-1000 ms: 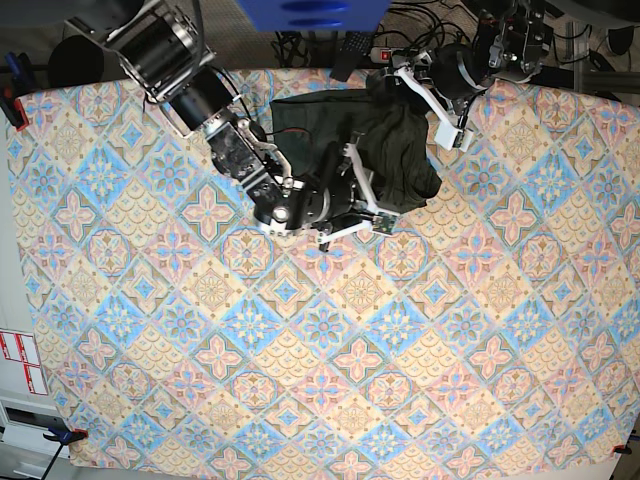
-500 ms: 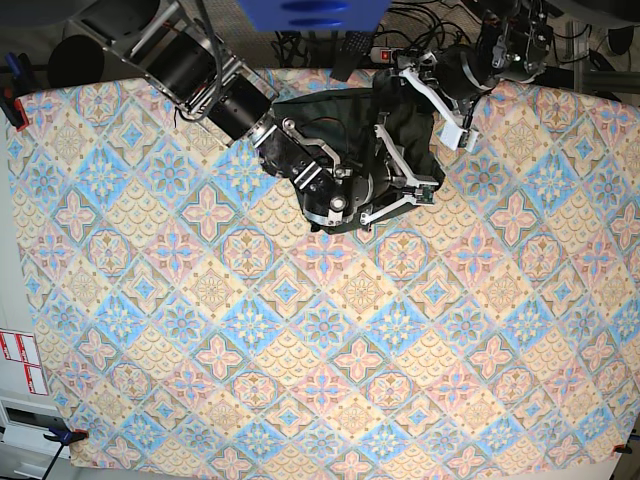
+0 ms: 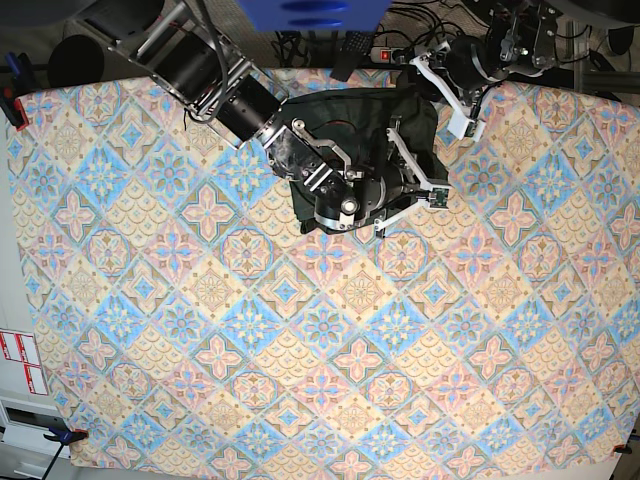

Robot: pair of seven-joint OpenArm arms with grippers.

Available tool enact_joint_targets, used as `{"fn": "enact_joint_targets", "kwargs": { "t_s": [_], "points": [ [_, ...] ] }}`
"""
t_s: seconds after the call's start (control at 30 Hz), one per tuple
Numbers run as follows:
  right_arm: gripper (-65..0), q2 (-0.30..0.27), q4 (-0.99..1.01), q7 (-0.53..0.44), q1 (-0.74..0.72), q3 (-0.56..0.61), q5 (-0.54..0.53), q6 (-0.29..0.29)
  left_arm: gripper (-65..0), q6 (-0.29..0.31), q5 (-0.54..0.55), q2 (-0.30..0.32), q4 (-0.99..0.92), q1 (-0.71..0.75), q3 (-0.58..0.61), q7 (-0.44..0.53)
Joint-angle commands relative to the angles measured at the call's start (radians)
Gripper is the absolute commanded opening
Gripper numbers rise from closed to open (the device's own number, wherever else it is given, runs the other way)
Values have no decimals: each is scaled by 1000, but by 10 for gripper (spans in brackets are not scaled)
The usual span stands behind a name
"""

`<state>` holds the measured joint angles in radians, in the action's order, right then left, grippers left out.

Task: Fold the T-shirt properly
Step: 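Fold the lifted end with the left gripper over onto the bundle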

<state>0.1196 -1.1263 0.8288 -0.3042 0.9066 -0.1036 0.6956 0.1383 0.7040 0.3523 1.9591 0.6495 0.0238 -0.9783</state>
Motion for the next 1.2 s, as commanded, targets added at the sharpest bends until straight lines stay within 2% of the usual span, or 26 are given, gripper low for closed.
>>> {"fn": "enact_joint_targets", "kwargs": {
  "t_s": [0.0,0.07,0.37,0.43,0.57,0.8,0.93,1.17],
  "points": [
    [-568,28,-18,-24,-36,-19,-14,3,-462,7,10,4,16,5,0,9],
    [-568,35,-18,-24,-36,-67,-14,3,-501,7,10,4,13,5,-2,9],
    [-572,27,-30,-16,-39,-241,-12,3,-502,7,-28,6,19,10,1,8],
    [-572,-1,-30,-16,-39,-264,-12,3,-521,8,-11,4,36,10,6,8],
    [-572,-44,-27,-19,-40,-272,0,3,-571,7,-14,6,32,0,80,8],
    [-572,-47,13,-15,-37,-274,222,3,-575,5,-91,1,-53,-107,153,8],
    [-572,-51,22,-12,-33,-272,232,3,-577,5,-103,1,-96,-158,179,8],
    [-572,-150,-11,45,-20,-271,233,3,-576,5,-139,1,-197,-264,183,-66]
  ]
}}
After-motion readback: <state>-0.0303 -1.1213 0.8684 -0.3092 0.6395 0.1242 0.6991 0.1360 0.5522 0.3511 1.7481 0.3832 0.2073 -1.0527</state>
